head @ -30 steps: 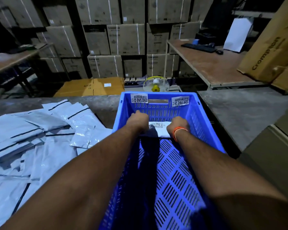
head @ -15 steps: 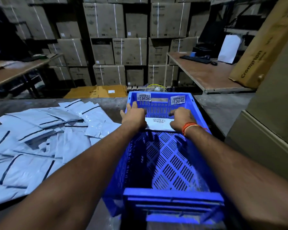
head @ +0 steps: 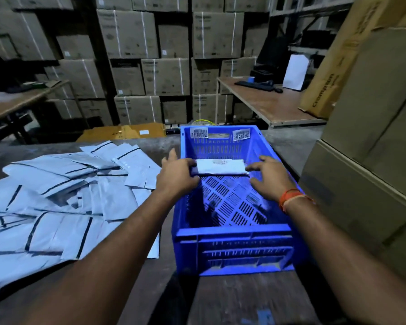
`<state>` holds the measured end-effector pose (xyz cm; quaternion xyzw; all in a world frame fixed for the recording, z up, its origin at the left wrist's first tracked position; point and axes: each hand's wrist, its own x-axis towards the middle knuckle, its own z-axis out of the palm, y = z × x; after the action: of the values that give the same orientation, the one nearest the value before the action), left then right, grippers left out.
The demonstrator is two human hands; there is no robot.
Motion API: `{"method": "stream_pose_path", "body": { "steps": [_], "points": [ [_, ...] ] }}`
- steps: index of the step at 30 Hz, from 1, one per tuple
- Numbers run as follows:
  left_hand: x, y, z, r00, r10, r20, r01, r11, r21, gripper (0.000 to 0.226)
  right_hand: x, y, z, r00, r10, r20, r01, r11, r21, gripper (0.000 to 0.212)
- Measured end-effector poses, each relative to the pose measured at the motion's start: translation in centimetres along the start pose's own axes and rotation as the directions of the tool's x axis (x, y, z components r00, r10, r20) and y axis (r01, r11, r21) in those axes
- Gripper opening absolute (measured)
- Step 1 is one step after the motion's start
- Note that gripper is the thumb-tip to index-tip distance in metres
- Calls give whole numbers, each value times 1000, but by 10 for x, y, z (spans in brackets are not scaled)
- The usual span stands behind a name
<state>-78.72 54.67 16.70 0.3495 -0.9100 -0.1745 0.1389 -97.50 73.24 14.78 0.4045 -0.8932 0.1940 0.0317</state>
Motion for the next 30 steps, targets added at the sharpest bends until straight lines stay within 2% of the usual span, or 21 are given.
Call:
{"method": "stream_pose_path", "body": {
  "steps": [3, 5, 7, 9, 11, 14, 26, 28, 30],
  "points": [
    [-31, -6, 0, 997, -25, 68, 25, 1000, -12, 46, -31, 12, -10, 994, 82, -67, -88, 991, -98, 36],
    [-47, -7, 5, 996, -26, 91, 33, 997, -72, 46, -48, 22, -14, 974, 206, -92, -219, 960, -176, 35],
    [-57, -6, 10, 991, -46, 122, 62, 989, -131, 42, -61, 29, -19, 940, 335, -66, -342, 920, -194, 36],
    [-66, -3, 10, 985, -71, 154, 101, 975, -196, 45, -70, 36, -20, 925, 380, -4, -376, 914, -152, 37],
    [-71, 2, 6, 982, -102, 157, 141, 955, -261, 55, -74, 40, -22, 926, 376, 10, -373, 922, -103, 40],
    [-73, 5, 5, 980, -131, 151, 168, 948, -270, 62, -70, 49, -26, 932, 362, 7, -361, 931, -56, 48],
    [-78, 23, 13, 972, -215, 99, 234, 941, -244, 66, -53, 70, -25, 951, 308, 11, -307, 942, 136, 52],
    [-81, 23, 12, 972, -214, 101, 233, 939, -252, 66, -54, 67, -28, 956, 292, 14, -291, 947, 139, 49],
    [-85, 23, 12, 975, -206, 83, 220, 942, -253, 61, -58, 58, -30, 967, 253, 22, -254, 965, 61, 48]
  ]
}}
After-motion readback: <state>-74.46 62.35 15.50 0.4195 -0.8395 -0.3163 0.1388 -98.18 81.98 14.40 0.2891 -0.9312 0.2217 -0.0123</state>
